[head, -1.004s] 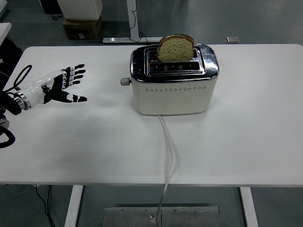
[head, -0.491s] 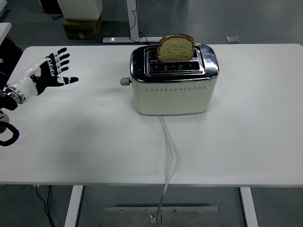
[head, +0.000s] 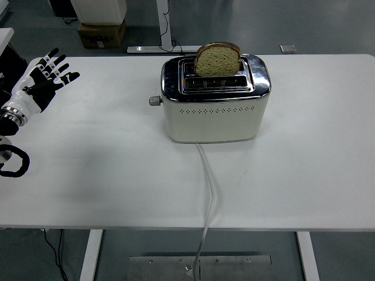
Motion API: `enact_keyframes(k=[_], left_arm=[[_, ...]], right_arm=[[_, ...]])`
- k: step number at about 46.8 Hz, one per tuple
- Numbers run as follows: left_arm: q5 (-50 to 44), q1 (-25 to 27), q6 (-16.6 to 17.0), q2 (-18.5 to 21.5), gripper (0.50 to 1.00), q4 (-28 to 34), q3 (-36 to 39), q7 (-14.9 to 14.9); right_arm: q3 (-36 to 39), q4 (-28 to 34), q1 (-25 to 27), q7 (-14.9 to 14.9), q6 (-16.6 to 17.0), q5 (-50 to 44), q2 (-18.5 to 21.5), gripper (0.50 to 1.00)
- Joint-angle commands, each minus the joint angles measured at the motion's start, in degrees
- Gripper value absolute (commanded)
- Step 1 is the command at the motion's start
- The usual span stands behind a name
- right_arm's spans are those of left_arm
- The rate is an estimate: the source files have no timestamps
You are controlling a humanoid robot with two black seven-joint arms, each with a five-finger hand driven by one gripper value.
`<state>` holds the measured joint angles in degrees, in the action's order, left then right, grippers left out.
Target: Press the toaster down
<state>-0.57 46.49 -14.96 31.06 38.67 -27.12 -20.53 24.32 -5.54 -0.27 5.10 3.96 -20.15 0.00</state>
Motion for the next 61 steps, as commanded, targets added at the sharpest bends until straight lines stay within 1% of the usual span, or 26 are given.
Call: enact_keyframes(k=[1,13,27,34,41,51,61], left_arm=[[-0.1,-0.1,-0.1,-0.5,1.000,-0.7,-0.7,0.0],[-0.1,-0.2,-0.1,-1.9,1.000,-3.6,-4.8,0.1],[-1.2,0.1,0.0,-5.0,1.000,-6.2,-8.0,0.1],[-3.7,0.1,0.1,-5.2,1.000,-6.3,-8.2,0.1],[-4.1,0.1,0.1,-5.9,1.000,-6.7,-8.3,0.1],[-5.8,0.1,0.0,-7.3,1.000,-8.4,-9.4,0.1],[-6.5,0.1,0.1,-10.4,1.000,-8.5,-9.4,0.1]], right_arm=[[0.0,0.0,0.0,0.0,0.0,0.0,0.0,0.998],[0.0,0.0,0.0,0.0,0.0,0.0,0.0,1.000],[0.0,0.0,0.0,0.0,0.0,0.0,0.0,1.000],[0.0,0.0,0.0,0.0,0.0,0.0,0.0,1.000],[0.0,0.0,0.0,0.0,0.0,0.0,0.0,0.998],[0.0,0.0,0.0,0.0,0.0,0.0,0.0,1.000],[0.0,0.0,0.0,0.0,0.0,0.0,0.0,0.998]])
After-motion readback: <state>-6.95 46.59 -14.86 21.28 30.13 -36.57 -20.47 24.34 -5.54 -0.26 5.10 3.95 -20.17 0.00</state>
